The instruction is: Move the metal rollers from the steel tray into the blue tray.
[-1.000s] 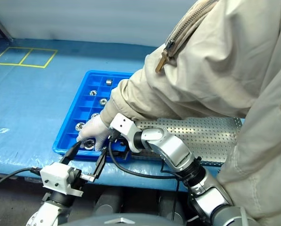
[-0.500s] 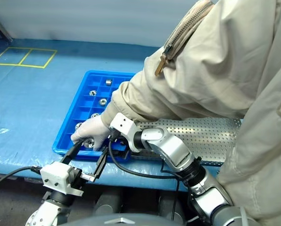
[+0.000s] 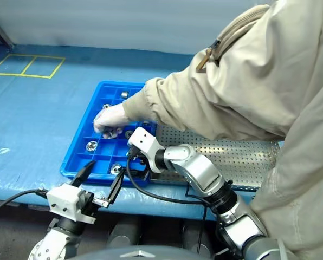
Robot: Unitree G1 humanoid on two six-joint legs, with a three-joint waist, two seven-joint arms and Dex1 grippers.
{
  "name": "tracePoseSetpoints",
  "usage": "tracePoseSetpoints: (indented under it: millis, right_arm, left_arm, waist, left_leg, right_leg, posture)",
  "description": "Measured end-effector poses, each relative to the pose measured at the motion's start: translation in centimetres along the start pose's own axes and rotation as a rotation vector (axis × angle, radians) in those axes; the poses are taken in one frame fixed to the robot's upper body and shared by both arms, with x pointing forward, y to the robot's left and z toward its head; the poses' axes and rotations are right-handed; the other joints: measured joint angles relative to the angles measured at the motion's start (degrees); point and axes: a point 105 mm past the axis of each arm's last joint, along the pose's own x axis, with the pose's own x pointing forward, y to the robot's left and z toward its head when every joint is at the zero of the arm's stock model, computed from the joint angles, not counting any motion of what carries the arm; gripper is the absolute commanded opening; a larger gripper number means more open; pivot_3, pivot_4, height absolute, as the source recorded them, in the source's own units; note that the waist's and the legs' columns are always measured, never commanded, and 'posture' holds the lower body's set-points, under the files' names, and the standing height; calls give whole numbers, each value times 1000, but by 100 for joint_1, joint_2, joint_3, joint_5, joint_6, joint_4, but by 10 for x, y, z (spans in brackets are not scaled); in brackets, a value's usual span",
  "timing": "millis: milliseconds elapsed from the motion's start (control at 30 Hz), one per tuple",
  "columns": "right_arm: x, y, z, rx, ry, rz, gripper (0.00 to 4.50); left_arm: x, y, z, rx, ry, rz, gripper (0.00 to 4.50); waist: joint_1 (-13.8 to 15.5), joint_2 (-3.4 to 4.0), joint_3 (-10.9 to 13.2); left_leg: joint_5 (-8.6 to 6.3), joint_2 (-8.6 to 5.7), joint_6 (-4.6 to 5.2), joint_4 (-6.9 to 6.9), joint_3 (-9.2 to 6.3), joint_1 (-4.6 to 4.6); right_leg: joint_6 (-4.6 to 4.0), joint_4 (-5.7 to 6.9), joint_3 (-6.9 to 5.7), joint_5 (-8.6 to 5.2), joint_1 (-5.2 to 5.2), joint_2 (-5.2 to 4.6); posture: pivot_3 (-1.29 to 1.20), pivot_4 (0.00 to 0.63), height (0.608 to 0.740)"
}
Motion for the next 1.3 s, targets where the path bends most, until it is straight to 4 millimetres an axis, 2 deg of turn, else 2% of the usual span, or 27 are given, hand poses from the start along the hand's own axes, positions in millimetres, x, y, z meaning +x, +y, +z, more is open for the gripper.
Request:
tracePoseSetpoints:
  millis: [1300]
  right_arm:
    - [-1, 1, 0, 0, -5, -4, 4493]
  left_arm:
    - [3, 6, 4, 25, -19, 6, 4500]
  waist:
    - [-2, 0, 0]
  left_leg:
    - [0, 0, 0, 0, 0, 0]
  right_leg:
    - [0, -1, 0, 0, 1, 0]
  posture:
    - [298, 150, 740]
